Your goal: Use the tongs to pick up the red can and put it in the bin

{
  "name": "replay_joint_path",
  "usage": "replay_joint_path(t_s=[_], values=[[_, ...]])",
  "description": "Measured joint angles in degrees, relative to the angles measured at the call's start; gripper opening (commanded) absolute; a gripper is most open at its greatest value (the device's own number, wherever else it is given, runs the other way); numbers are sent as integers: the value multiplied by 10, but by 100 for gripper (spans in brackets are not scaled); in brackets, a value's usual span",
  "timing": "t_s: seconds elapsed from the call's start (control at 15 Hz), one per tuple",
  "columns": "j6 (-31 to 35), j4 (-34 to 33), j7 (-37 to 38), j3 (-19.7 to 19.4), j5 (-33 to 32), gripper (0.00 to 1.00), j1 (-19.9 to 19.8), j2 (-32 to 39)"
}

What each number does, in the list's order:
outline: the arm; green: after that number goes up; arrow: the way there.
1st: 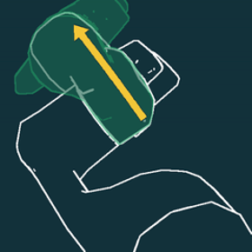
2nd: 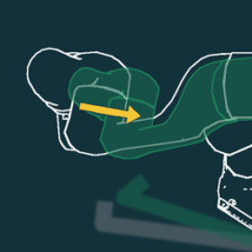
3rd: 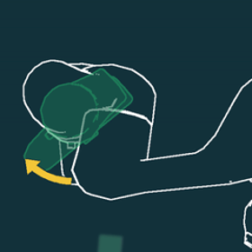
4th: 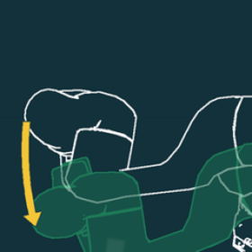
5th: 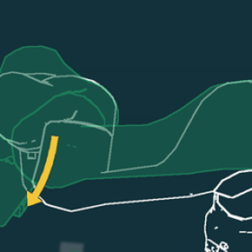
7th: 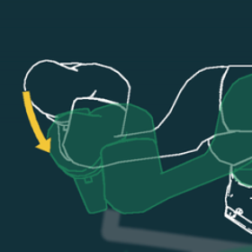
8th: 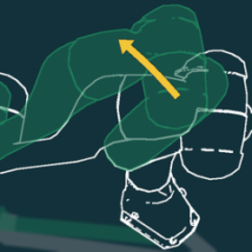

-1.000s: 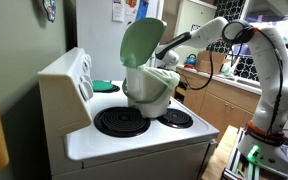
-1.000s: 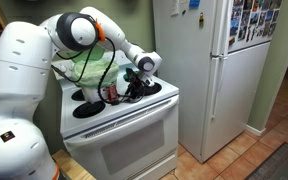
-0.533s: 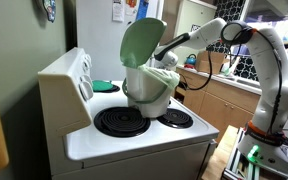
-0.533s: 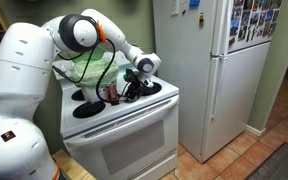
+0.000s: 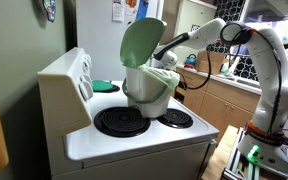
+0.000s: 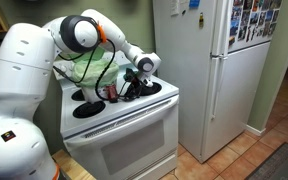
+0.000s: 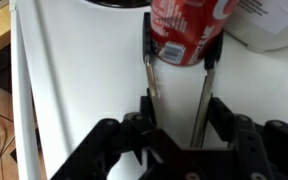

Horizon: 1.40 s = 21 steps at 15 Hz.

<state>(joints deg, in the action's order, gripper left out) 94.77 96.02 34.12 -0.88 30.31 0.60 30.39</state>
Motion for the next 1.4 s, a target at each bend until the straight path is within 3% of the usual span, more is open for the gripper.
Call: replay_joint_path(t_s=[0.33, 0.8, 0.87, 1.13, 1.2, 1.4], values=[[0, -1, -1, 0, 2, 32, -1, 1], [-6, 31, -113, -2, 4, 32, -12, -35], [-8, 42, -126, -3, 2, 57, -15, -47], [-8, 44, -129, -3, 2, 57, -15, -51], [-8, 44, -129, -3, 2, 32, -15, -49], [-8, 44, -129, -3, 2, 32, -15, -49]])
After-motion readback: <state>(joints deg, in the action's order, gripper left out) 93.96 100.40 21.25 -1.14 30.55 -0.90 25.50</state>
